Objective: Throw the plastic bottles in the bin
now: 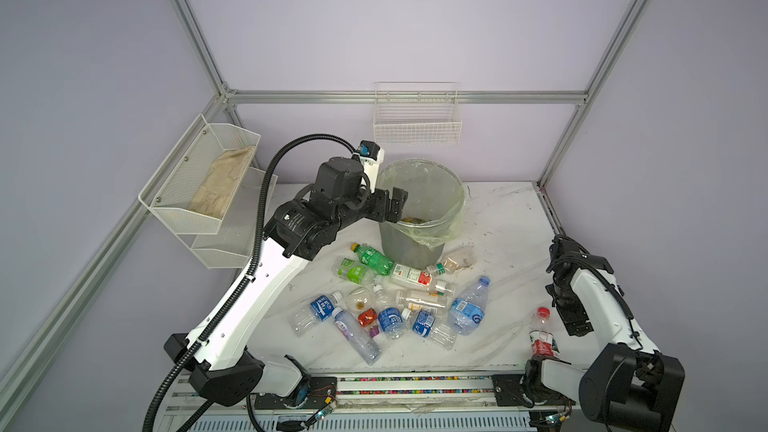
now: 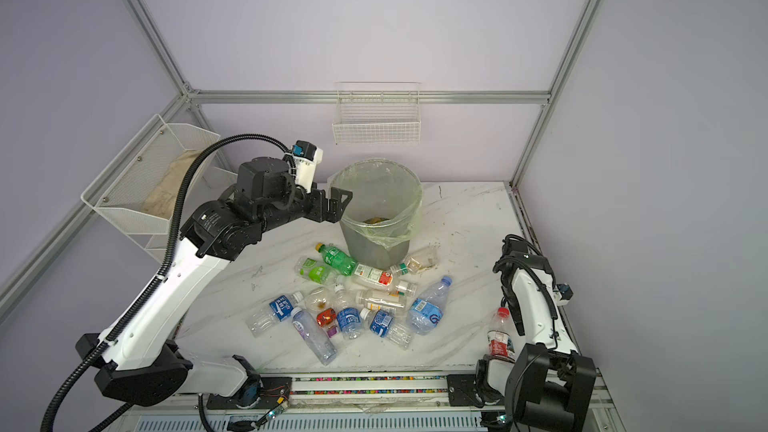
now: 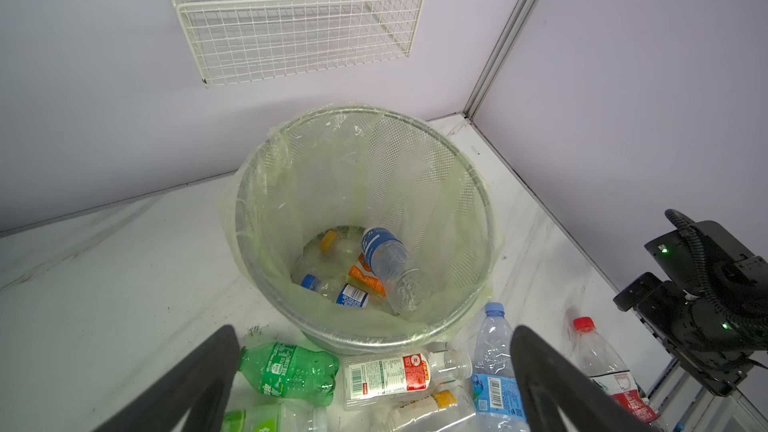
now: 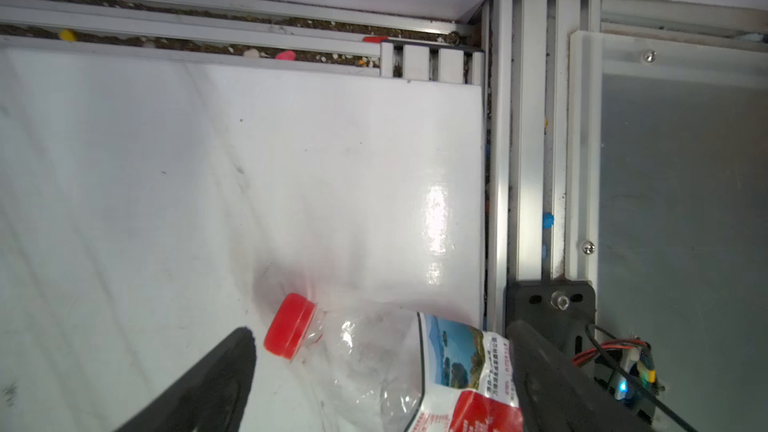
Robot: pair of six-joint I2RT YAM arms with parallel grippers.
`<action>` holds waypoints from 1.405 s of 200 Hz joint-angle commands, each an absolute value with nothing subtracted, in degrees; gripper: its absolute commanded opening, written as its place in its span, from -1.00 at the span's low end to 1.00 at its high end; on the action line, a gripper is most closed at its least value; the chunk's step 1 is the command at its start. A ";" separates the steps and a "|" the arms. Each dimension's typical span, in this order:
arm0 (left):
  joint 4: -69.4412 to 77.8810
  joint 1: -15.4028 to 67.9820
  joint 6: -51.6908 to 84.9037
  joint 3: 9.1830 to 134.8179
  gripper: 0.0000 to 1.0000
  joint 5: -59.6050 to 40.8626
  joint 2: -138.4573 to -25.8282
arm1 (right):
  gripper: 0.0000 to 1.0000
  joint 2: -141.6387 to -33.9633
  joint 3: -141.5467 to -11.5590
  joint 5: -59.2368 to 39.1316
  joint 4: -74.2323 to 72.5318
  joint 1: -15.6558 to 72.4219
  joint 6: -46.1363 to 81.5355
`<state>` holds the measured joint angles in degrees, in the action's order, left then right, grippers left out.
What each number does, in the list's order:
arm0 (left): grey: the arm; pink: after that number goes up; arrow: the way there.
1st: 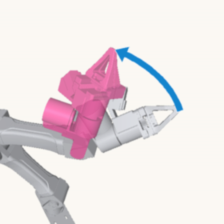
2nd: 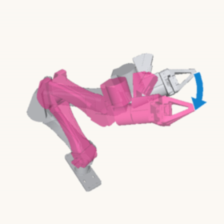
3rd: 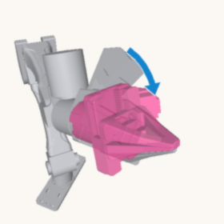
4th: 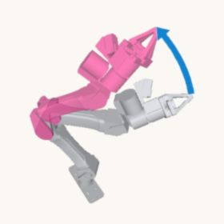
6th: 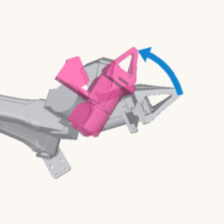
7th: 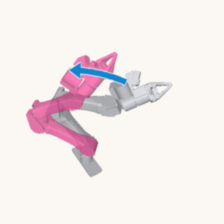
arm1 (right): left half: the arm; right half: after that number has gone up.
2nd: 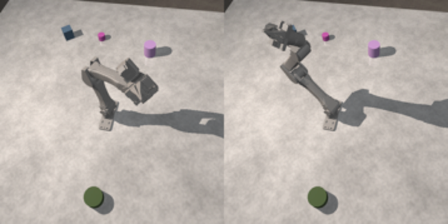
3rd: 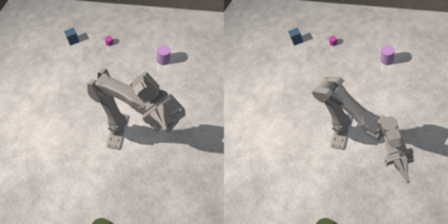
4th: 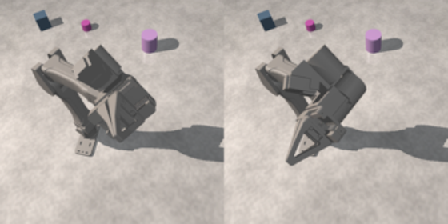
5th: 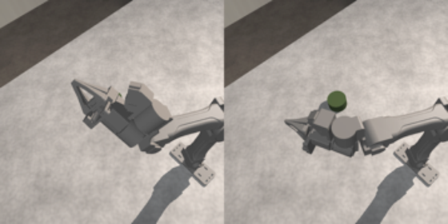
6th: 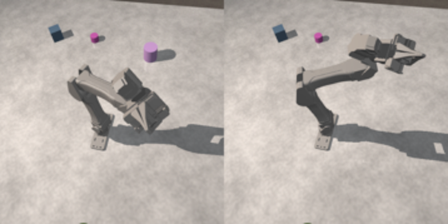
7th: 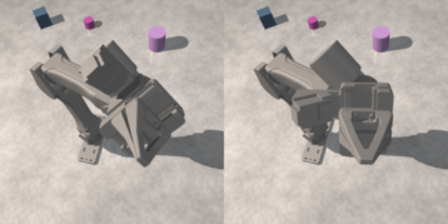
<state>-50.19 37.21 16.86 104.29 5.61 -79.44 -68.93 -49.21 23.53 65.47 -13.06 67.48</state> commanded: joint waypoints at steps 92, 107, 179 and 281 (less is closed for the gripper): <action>-46.94 38.06 19.70 89.71 1.00 6.85 -68.90 | 0.90 -77.71 -49.29 15.45 56.25 -13.80 71.21; -46.94 38.05 19.43 89.17 1.00 6.99 -68.89 | 0.87 -78.39 -48.87 15.82 55.47 -13.85 74.32; -46.60 38.04 19.16 87.65 1.00 7.29 -69.60 | 0.83 -83.67 -44.26 15.22 49.51 -13.54 77.92; -46.53 38.05 19.92 84.39 1.00 9.71 -66.19 | 0.79 -91.71 -49.55 4.84 42.35 4.33 84.35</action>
<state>-48.27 37.95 19.09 86.67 8.86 -68.73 -88.99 -47.92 8.82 43.27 0.58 78.85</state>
